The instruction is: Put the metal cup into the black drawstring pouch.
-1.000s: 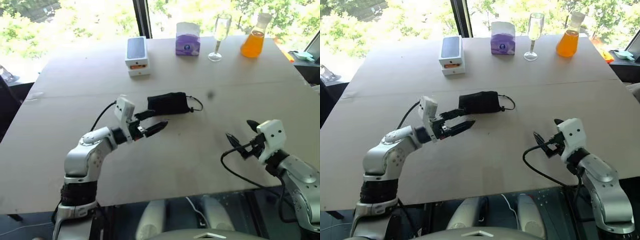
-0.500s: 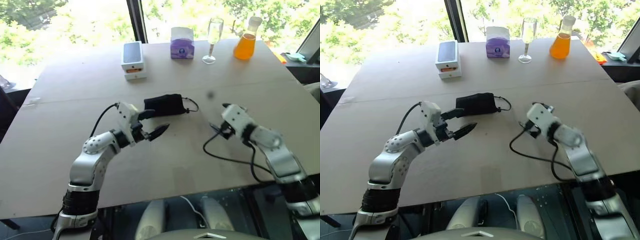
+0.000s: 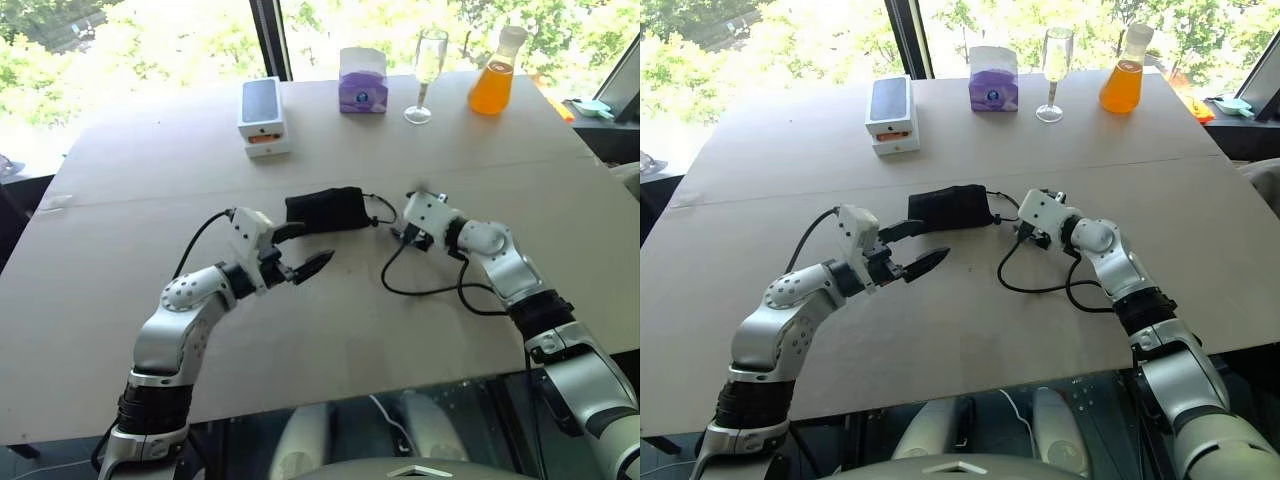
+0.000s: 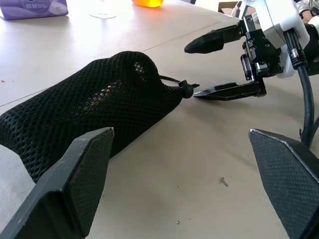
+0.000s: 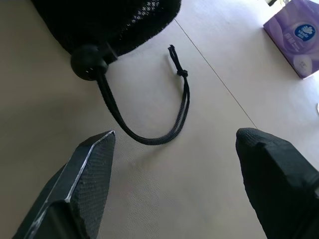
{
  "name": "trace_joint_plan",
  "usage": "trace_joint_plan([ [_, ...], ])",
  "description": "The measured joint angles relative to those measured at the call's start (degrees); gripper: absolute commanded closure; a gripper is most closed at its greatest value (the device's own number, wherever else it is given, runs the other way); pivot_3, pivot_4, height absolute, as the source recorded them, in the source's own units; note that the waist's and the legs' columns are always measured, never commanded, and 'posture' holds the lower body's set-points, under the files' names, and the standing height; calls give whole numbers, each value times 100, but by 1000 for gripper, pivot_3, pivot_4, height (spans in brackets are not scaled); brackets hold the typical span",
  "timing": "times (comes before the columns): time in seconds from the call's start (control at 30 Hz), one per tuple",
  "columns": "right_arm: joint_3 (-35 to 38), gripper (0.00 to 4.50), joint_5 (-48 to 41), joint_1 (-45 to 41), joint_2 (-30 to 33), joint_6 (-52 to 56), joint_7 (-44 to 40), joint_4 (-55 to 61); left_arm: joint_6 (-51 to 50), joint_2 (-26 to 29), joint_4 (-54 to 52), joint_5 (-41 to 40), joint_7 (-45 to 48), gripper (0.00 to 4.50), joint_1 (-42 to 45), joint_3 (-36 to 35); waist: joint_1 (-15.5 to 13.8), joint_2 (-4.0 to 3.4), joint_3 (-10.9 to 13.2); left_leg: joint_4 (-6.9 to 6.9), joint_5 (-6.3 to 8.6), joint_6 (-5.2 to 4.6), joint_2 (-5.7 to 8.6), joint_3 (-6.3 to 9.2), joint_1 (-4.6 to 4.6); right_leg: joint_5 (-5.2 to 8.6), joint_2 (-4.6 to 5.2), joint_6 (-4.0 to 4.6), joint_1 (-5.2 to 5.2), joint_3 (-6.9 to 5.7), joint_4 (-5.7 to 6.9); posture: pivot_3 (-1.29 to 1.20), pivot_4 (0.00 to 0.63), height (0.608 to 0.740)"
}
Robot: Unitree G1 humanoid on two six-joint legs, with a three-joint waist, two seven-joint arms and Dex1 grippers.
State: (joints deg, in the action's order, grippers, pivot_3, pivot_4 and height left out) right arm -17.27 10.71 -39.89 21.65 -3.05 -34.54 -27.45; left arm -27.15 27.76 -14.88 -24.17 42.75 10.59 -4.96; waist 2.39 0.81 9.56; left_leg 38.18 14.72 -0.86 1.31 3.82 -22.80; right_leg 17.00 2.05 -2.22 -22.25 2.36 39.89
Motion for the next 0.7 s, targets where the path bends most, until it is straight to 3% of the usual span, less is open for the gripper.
trace_joint_plan([
  [0.1, -28, 1374, 48, -167, -88, -115, -17, -278, 0, 34, -51, -41, 2, 0, -29, -10, 14, 0, 0, 0, 0, 0, -1, -1, 4, -1, -2, 1, 0, 1, 3, 0, 150, 740],
  [0.23, -79, 3241, 162, -377, -266, -345, 2, -785, 31, 256, -221, -224, 350, 0, -127, -15, 6, -2, 2, -3, -1, 1, -3, 0, 4, -1, -2, 1, -1, 0, 2, 0, 150, 740],
  [0.33, -84, 4310, 238, -504, -271, -500, 17, -1052, 28, 426, -240, -363, 586, 0, -140, -19, 2, -2, 2, -2, -1, 1, 0, -1, 3, -1, 0, 1, 0, 0, 1, 0, 150, 740],
  [0.53, -79, 4462, 266, -512, -204, -669, -16, -1001, 12, 526, -232, -409, 646, 0, 98, 2, -6, -6, 4, -2, 0, 1, 0, 0, 2, -1, 0, 1, -1, -2, 1, 0, 150, 740],
  [0.7, 37, 4462, 272, -280, 172, -338, -138, 455, -194, 253, -231, -393, 275, 0, 765, 340, -33, -5, 5, 0, 0, 1, 2, 4, -6, -1, 2, 0, -1, -3, -3, 0, 150, 740],
])
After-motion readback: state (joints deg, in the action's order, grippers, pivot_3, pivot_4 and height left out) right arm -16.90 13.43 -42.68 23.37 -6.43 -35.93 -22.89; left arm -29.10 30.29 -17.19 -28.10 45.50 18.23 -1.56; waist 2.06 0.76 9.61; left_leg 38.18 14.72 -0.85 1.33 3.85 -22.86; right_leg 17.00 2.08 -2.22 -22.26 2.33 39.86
